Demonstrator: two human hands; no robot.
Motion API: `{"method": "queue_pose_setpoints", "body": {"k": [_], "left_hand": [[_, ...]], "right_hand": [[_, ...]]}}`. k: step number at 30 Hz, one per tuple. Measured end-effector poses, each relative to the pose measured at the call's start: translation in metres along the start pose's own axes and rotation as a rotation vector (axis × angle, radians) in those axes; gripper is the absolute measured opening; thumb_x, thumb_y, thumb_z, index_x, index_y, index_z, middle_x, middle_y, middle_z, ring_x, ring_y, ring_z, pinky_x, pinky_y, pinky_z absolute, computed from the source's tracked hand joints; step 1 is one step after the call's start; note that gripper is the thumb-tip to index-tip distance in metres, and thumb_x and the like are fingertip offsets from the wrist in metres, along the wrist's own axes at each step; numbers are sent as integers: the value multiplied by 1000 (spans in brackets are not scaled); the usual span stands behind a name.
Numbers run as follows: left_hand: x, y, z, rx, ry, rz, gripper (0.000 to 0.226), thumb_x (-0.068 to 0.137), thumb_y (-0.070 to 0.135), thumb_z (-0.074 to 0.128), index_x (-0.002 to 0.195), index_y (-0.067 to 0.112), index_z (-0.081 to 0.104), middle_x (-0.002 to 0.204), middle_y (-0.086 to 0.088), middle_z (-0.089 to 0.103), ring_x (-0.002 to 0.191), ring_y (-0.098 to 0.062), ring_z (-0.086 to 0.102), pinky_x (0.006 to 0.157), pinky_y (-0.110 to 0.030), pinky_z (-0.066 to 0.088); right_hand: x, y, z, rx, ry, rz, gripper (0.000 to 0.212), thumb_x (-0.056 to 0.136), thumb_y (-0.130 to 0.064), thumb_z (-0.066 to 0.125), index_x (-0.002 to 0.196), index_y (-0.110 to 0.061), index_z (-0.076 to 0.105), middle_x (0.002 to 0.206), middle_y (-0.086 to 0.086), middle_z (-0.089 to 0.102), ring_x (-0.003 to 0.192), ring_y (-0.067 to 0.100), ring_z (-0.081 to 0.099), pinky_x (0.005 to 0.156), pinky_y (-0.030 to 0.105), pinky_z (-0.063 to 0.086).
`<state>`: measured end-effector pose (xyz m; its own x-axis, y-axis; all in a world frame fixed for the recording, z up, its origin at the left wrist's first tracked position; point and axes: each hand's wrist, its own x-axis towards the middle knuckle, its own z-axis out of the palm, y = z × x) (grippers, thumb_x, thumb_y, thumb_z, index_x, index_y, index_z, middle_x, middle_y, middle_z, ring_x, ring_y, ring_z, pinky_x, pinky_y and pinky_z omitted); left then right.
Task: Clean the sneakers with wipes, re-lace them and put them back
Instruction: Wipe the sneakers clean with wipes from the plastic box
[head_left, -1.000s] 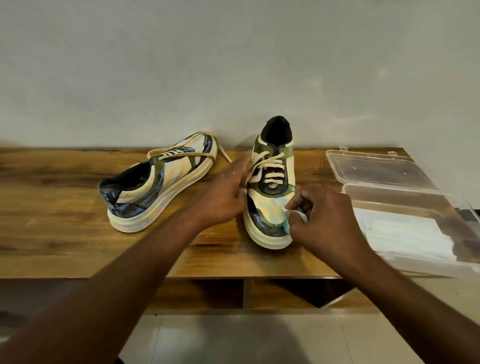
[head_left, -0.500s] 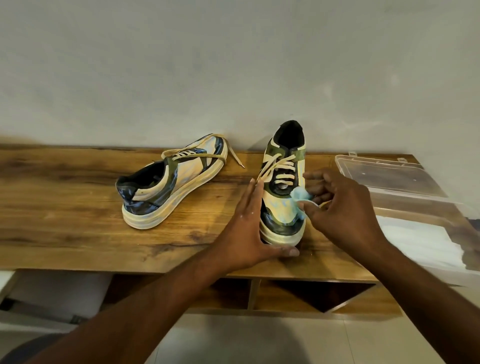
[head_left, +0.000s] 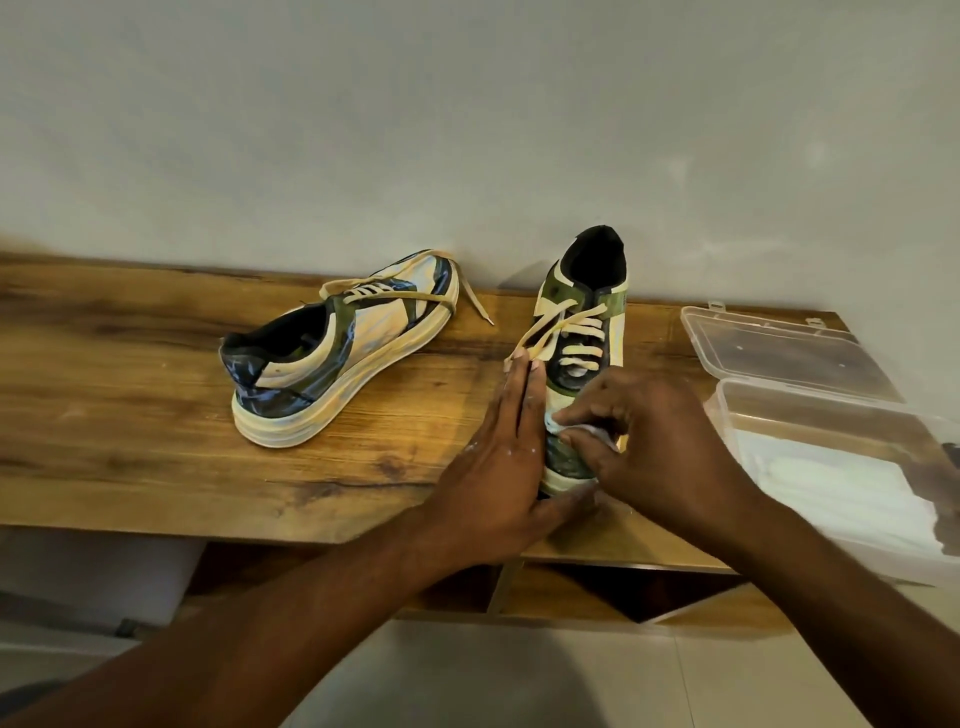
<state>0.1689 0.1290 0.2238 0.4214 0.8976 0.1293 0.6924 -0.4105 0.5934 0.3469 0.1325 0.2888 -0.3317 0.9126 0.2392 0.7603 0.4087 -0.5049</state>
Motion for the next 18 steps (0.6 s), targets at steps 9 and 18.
{"method": "queue_pose_setpoints", "body": {"k": [9,18], "left_hand": [[1,2,2,-119,47,-49,127,84,74,67,166,19,-14,173,10,-24,158,-3,-18,131,-34,11],[0,0,1,-167,62,-113,133,77,73,77,168,22,-5,175,13,-12,160,-1,-5,130,-30,16]], "right_hand": [[17,10,-1,-32,131,8,19,83,-14,85,101,-19,84,94,-2,76,78,3,63,70,21,52],[29,12,-9,-96,89,0,18,85,-13,83,103,-18,84,96,2,76,83,14,65,73,36,57]]}}
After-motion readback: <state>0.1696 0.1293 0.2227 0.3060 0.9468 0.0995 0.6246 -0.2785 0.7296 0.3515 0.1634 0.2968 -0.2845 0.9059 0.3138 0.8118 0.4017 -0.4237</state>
